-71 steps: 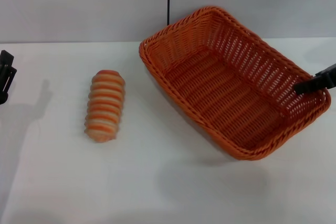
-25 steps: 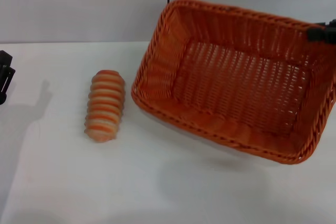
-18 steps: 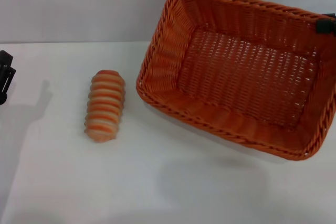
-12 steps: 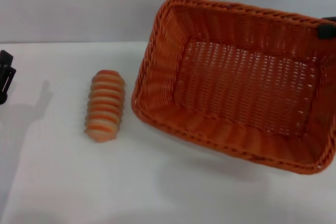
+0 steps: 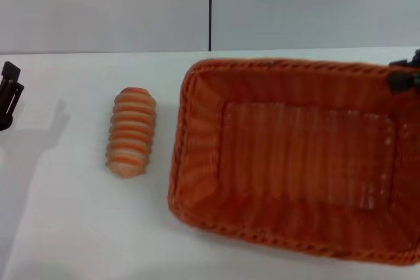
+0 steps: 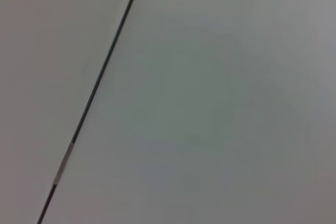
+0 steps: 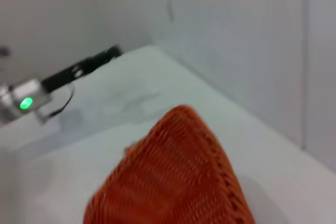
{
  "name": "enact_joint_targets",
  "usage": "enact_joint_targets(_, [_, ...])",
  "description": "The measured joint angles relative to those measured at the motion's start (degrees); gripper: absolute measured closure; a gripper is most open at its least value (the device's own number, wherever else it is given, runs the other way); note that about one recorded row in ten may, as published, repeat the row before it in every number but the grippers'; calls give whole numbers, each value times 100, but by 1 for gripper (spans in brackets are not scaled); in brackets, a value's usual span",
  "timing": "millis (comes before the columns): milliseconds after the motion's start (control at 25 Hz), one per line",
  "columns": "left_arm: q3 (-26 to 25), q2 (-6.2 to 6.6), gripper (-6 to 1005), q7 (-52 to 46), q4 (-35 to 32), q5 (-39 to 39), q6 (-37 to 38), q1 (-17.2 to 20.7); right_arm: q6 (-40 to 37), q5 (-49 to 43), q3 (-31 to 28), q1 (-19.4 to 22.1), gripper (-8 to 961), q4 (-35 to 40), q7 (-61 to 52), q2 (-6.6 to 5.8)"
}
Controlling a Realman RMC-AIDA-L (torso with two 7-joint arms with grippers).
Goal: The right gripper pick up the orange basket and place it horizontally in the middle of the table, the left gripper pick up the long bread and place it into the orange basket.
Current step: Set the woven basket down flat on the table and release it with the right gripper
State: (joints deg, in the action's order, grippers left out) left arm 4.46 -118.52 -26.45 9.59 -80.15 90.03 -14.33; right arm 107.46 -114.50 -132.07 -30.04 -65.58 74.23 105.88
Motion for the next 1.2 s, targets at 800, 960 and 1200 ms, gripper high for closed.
enact_joint_targets(800, [20, -9, 142, 0, 225, -8, 6, -61, -92, 84, 244, -563, 784, 1609, 1578, -47])
enact_joint_targets(960, [20, -10, 142, 0, 269, -11, 4, -61, -190, 76, 254, -586, 783, 1779, 1771, -26])
enact_joint_targets(1200, [41, -14, 142, 0, 298, -10, -7, -68, -411, 62, 276, -628, 782, 2127, 2057, -11])
